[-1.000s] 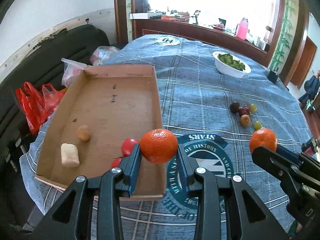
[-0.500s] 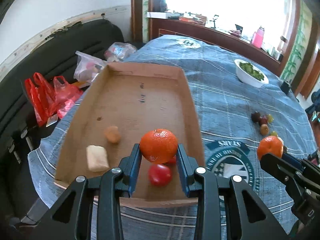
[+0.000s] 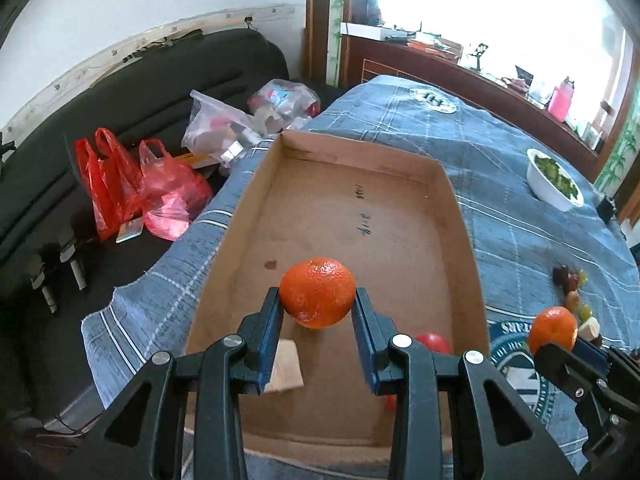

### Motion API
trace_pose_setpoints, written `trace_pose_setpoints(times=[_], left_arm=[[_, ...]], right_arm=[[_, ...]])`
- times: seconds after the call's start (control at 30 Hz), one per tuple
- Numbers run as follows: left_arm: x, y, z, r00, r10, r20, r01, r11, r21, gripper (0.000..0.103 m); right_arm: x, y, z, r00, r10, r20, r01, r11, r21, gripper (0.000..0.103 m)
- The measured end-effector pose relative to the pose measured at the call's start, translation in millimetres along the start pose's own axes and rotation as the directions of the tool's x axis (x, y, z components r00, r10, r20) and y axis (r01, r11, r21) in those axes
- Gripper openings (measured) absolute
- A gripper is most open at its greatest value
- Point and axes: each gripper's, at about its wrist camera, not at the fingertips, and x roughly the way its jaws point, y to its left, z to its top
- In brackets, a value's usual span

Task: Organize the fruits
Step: 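Carry the mandarin in left tool over the tray while right tool carries its mandarin, then open left tool to drop the mandarin in the tray while right tool releases its mandarin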

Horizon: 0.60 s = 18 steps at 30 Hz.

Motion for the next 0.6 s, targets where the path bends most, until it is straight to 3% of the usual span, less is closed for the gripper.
trace_pose_setpoints(times=[0.6], left_arm=[[57,0,26,0.991,0.083,-0.106,-0.082,0.997,0.011,0.034]], right_arm=[[83,17,26,0.993,0.016,-0.115,-0.024,0.997,-0.067,0.034]])
